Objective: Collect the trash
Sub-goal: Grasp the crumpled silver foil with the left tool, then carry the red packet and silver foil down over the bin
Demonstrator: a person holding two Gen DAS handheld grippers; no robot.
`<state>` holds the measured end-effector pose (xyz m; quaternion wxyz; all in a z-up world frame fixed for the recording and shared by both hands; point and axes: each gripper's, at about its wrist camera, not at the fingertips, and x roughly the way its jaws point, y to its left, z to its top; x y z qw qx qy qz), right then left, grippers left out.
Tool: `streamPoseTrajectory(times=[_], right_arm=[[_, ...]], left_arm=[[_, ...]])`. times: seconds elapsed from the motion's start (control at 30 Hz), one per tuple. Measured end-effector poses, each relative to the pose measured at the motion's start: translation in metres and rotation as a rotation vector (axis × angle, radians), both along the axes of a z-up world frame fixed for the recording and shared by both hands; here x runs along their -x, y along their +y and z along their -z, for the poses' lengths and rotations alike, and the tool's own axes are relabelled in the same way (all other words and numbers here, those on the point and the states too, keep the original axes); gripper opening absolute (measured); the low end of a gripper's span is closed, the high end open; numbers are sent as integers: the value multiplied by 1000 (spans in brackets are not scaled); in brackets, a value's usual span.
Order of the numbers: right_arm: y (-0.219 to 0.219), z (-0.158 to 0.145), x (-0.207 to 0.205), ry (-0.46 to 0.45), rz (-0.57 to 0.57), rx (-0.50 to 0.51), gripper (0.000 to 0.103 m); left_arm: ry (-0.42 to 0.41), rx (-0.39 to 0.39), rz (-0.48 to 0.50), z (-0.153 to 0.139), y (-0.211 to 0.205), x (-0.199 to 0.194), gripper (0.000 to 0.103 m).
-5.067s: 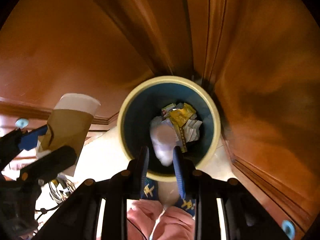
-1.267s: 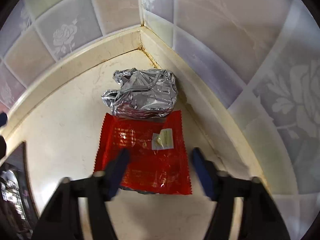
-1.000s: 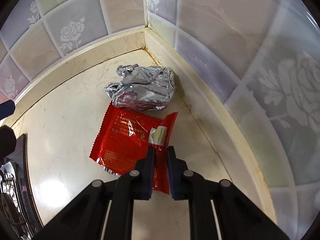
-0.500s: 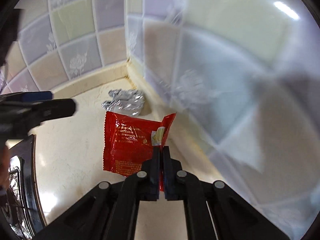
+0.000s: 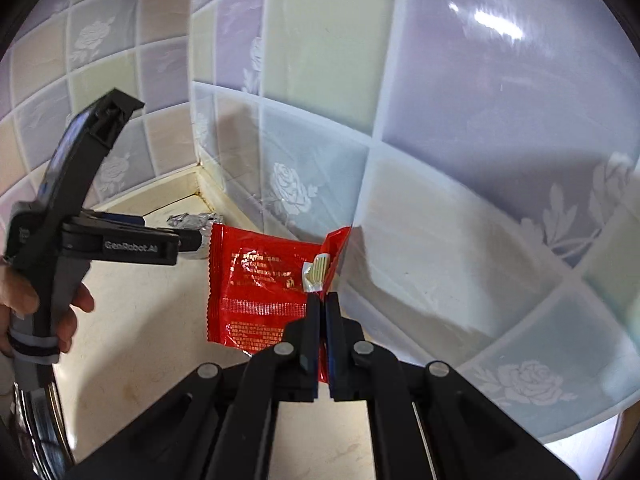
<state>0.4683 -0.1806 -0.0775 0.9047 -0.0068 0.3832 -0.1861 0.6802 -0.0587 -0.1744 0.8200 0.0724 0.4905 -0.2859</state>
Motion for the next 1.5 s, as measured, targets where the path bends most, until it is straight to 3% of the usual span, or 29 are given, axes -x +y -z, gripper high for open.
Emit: streamPoseTrajectory(times=[0.27, 0.43, 0.47, 0.77, 1.03, 1.27, 1.5], right_arm=[[-5, 10, -7, -5, 37, -32, 2], [-9, 14, -5, 5, 49, -47, 2], [-8, 15, -5, 6, 49, -49, 2], [-8, 10, 5, 10, 49, -74, 2], [0, -11, 39, -6, 0, -104, 2], [11, -37, 118, -6, -101, -118, 2], [13, -49, 209, -1, -228, -140, 2]], left_arm=[[65, 22, 3, 22, -12, -21, 90], [113, 39, 13, 33, -20, -24, 53], [109, 45, 16, 34, -20, -23, 39], [81, 36, 17, 21, -12, 19, 39], [81, 12, -30, -29, 9, 97, 39], [76, 27, -103, -79, 32, 184, 39], [-9, 17, -196, -106, 36, 308, 39]])
